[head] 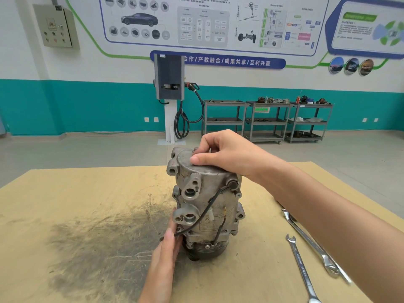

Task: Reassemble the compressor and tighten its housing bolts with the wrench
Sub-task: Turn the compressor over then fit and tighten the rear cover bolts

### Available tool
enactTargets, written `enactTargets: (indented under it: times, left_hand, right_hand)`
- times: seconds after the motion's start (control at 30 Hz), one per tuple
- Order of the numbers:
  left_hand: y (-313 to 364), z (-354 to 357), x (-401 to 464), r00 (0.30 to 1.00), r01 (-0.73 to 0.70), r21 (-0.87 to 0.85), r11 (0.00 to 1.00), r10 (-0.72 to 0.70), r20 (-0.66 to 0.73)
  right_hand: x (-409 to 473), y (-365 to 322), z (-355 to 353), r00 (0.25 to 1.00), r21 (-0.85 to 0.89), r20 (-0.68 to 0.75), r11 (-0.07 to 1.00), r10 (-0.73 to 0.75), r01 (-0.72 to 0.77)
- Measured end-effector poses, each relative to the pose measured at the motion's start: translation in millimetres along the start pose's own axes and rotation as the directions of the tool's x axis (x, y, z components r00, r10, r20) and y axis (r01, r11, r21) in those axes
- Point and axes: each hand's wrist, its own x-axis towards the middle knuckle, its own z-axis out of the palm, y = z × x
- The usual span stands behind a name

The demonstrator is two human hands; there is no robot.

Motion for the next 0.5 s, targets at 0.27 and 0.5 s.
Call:
enactTargets:
  times: [0.27,0.5]
  left_hand:
    - [-0.4,0.0,0.6,1.0,-0.01,-0.017,1.0,0.009,-0.011]
    - [-3.2,-2.4,2.0,1.0,0.013,-0.016,1.0,-0.013,0.001]
  right_hand:
    - [-4.4,0.9,-5.5,0.996,0.0,0.072,0.999,-0.048,0.048]
    - [2.1,-0.7,4.8,0.999,-0.047,-0.036,0.999,-0.01,0.008]
